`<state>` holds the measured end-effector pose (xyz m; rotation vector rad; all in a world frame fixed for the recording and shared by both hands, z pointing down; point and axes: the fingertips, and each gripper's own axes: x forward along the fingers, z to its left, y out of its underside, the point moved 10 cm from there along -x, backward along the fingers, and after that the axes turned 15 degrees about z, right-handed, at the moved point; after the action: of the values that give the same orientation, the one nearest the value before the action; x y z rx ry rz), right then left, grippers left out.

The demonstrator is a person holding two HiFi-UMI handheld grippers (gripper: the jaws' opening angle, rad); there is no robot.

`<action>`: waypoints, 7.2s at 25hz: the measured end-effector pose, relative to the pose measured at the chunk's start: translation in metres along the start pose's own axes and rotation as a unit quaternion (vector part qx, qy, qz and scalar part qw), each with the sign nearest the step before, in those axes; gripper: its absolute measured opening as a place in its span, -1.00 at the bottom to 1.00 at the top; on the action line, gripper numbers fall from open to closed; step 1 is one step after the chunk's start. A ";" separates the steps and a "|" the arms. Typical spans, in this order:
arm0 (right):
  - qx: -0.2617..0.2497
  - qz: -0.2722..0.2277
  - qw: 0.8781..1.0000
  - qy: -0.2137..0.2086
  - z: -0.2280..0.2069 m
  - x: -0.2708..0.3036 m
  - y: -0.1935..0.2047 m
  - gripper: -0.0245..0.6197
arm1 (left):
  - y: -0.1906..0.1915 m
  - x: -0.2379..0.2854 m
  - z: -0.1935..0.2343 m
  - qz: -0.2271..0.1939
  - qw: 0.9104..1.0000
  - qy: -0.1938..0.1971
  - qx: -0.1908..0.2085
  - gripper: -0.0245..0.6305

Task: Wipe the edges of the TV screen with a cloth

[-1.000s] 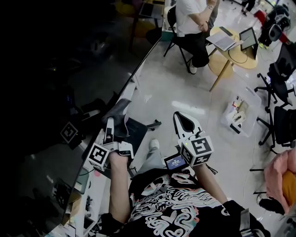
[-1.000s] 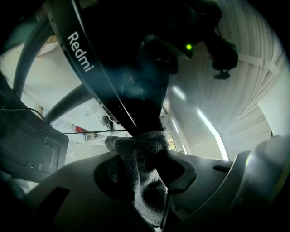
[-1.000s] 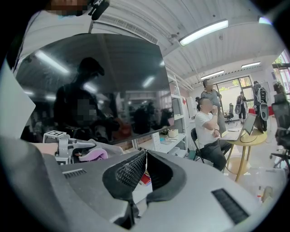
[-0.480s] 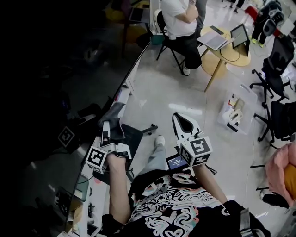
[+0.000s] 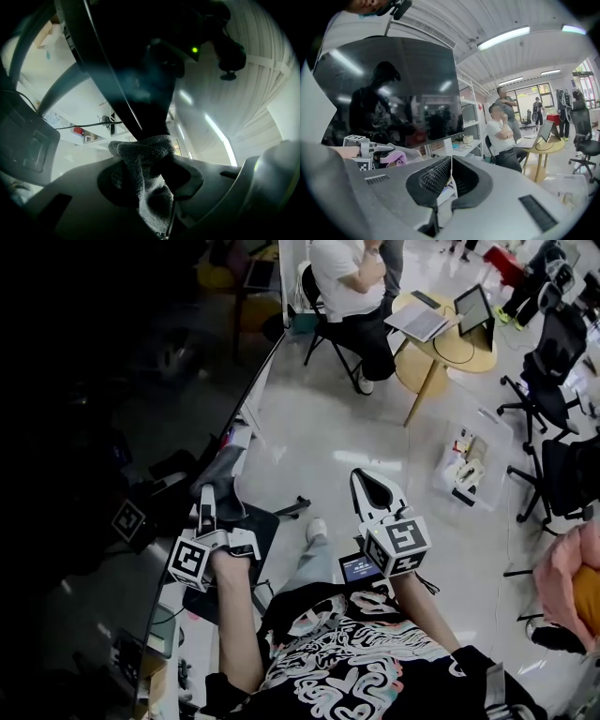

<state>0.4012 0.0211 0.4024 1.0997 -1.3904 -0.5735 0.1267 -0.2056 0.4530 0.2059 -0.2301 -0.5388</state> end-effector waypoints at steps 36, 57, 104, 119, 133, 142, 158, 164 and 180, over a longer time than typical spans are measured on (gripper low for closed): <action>-0.041 0.029 0.996 -0.070 -0.023 0.116 -0.058 -0.83 | 0.004 0.071 -0.020 0.035 0.998 0.029 -0.031 -0.49; -0.045 0.026 0.995 -0.086 -0.046 0.160 -0.092 -0.83 | 0.014 0.119 -0.032 0.034 0.995 0.046 -0.076 -0.49; -0.087 0.039 0.976 -0.194 -0.151 0.276 -0.203 -0.83 | 0.052 0.271 -0.086 -0.002 0.990 0.060 -0.130 -0.49; -0.097 0.038 0.970 -0.220 -0.206 0.306 -0.236 -0.83 | 0.067 0.343 -0.102 -0.013 0.986 0.084 -0.144 -0.49; -0.113 0.041 0.960 -0.253 -0.249 0.344 -0.260 -0.83 | 0.079 0.399 -0.111 -0.033 0.984 0.097 -0.147 -0.49; -0.124 0.047 0.952 -0.275 -0.274 0.365 -0.277 -0.83 | 0.084 0.429 -0.121 -0.052 0.984 0.093 -0.140 -0.49; -0.112 0.032 0.953 -0.281 -0.309 0.355 -0.276 -0.83 | 0.097 0.481 -0.127 -0.009 0.994 0.085 -0.071 -0.49; -0.123 0.033 0.951 -0.280 -0.318 0.353 -0.276 -0.83 | 0.100 0.475 -0.141 0.050 0.982 -0.060 0.169 -0.53; -0.204 0.018 0.921 -0.332 -0.274 0.308 -0.247 -0.83 | 0.141 0.370 -0.183 -0.017 0.809 -0.265 0.524 -0.53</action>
<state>0.7781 -0.2762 0.3834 0.5468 -1.7486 -1.2272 0.5523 -0.2581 0.3735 1.1500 -1.0786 -0.4448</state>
